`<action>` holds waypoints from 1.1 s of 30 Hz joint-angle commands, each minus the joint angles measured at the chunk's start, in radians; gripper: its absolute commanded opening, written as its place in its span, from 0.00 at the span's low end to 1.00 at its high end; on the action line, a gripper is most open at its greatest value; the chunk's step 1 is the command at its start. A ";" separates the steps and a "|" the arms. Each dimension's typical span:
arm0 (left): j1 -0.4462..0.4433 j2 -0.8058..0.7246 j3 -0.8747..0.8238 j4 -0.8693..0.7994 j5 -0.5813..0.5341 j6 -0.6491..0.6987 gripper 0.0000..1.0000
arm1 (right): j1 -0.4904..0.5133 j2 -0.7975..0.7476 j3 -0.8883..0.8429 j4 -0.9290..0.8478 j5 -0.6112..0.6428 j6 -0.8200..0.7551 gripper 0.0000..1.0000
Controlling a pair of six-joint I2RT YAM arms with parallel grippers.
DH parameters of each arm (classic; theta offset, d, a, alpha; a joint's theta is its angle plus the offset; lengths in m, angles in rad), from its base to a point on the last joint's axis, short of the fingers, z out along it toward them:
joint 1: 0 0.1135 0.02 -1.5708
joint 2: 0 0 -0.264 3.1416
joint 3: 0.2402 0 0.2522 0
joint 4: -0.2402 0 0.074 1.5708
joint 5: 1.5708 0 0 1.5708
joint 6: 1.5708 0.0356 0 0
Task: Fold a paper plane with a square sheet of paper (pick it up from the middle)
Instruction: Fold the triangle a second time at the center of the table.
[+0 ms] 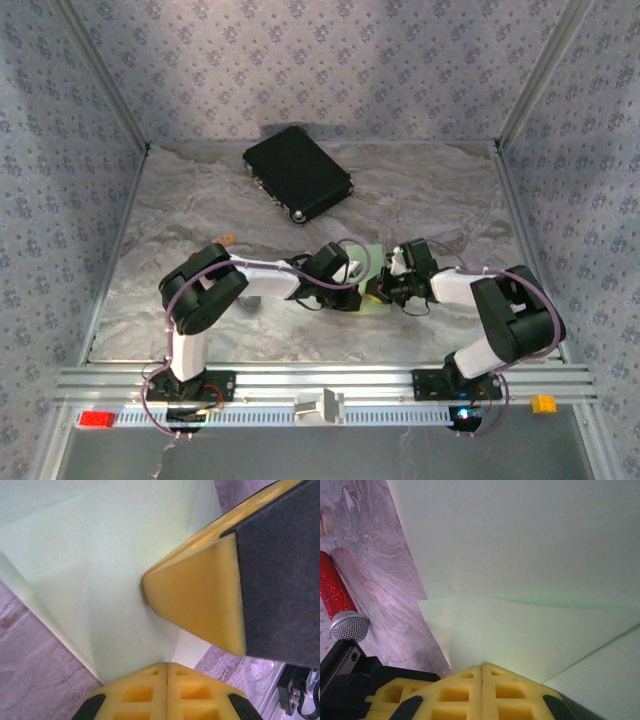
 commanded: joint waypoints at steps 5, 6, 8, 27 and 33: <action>-0.004 0.028 -0.046 -0.107 -0.061 -0.002 0.00 | -0.091 0.054 0.028 -0.027 0.017 -0.049 0.04; -0.005 0.028 -0.045 -0.107 -0.059 -0.002 0.00 | -0.100 0.055 0.035 -0.033 0.021 -0.053 0.04; -0.005 0.029 -0.044 -0.107 -0.059 0.000 0.00 | -0.114 0.059 0.043 -0.037 0.022 -0.060 0.04; 0.002 0.051 -0.049 -0.075 -0.022 -0.008 0.00 | -0.249 0.080 0.058 0.056 0.012 -0.065 0.05; 0.005 0.046 -0.049 -0.076 -0.022 -0.006 0.00 | -0.270 0.034 0.048 0.076 -0.018 -0.064 0.07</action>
